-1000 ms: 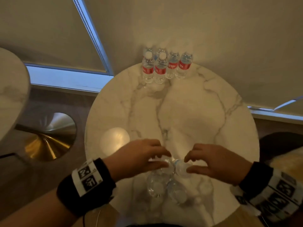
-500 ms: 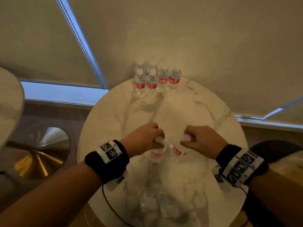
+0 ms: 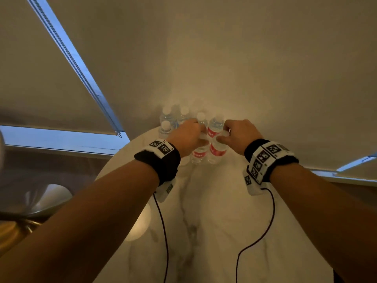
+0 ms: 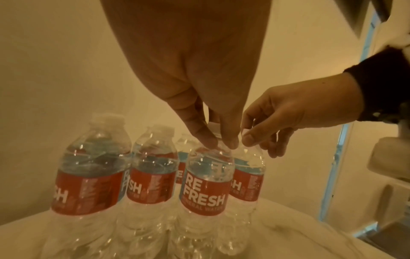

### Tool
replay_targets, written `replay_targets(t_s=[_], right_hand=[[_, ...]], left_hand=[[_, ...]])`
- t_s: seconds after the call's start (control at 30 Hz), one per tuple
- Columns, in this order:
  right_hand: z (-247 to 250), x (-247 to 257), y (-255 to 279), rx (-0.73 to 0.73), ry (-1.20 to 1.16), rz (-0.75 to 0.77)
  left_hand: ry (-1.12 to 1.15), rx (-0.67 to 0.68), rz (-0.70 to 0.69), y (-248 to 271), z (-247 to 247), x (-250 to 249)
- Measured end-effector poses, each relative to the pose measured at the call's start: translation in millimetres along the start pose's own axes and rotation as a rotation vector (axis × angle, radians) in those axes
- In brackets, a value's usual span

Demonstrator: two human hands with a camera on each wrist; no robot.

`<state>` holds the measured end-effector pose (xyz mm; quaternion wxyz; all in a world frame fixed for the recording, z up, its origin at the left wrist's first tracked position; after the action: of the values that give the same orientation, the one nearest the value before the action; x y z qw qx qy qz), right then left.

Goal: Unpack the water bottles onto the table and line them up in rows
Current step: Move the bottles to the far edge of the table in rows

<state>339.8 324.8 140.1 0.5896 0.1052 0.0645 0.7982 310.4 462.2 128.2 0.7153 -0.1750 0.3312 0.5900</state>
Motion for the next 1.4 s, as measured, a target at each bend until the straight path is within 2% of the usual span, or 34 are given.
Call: replay_targets(t_s=[0.4,0.57,0.7,0.83,0.93,1.03,1.13,1.2,1.27,1.4], right_hand=[[-20.8,4.6,-35.2,-0.015,0.071,0.049],[-26.4,-1.4,-31.3,0.011,0.025,0.016],[-24.3,-5.7,-10.5,0.03,0.023,-0.011],[-16.6,2.7,43.2,0.034,0.105,0.092],[-16.7,7.2,99.9,0.08,0.135,0.159],[-25.1,18.0,171.3,0.136,0.064,0.247],[-47.0,27.4,245.2,0.225,-0.022,0.334],[-66.4,33.5,288.8,0.286,-0.071,0.382],[-87.4,41.4,325.9,0.348,-0.098,0.429],[-125.0,60.3,380.4,0.442,-0.141,0.536]], left_hand=[[-0.103,-0.046,0.013,-34.4,-9.4,28.4],[-0.105,-0.037,0.045,-28.4,-11.5,29.6],[-0.054,-0.074,0.061,-2.9,-1.3,26.9],[-0.05,-0.14,-0.016,47.6,10.3,11.3],[-0.061,-0.097,-0.088,105.5,5.0,-0.9],[-0.087,0.01,-0.144,181.9,-12.9,-10.5],[-0.058,0.156,-0.126,255.5,-40.8,-17.5],[-0.015,0.206,-0.144,297.1,-59.0,-23.5],[0.04,0.274,-0.166,330.6,-81.4,-27.2],[0.148,0.426,-0.117,374.1,-122.5,-29.5]])
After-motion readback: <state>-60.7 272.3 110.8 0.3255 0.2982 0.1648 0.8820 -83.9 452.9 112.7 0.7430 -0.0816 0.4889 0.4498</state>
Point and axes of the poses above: each hand's wrist, its own y-axis away from the middle knuckle, its own z-axis out of the back of the hand, x = y × z, the point moved 8 cm from there along -y, towards the middle knuckle, and after that the axes turned 14 degrees about y, right-handed, at the moved point
